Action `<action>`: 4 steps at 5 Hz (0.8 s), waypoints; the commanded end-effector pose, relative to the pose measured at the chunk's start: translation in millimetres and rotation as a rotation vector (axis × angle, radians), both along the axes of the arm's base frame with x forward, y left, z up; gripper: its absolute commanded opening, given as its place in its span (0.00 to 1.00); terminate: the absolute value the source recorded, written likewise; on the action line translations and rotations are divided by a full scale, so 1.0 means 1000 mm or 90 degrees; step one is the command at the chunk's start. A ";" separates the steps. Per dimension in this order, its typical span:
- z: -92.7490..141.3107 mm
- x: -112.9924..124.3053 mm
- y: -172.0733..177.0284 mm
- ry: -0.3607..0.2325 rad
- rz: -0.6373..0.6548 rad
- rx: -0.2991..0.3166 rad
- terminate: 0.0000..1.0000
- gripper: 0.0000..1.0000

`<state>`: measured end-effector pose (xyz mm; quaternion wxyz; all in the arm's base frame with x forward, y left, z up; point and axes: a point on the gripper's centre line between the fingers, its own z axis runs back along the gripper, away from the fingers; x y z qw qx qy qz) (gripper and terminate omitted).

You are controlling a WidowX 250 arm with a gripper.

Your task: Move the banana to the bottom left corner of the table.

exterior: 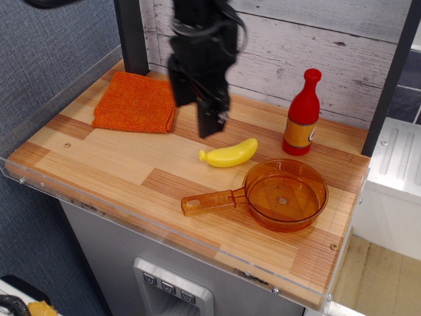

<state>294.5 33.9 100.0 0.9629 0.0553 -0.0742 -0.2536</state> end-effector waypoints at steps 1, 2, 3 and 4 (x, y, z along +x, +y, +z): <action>0.023 -0.009 0.038 -0.030 0.090 0.012 0.00 1.00; 0.017 -0.007 0.057 -0.020 0.130 0.016 0.00 1.00; 0.019 -0.016 0.083 -0.029 0.190 0.005 0.00 1.00; 0.019 -0.029 0.111 -0.008 0.264 0.009 0.00 1.00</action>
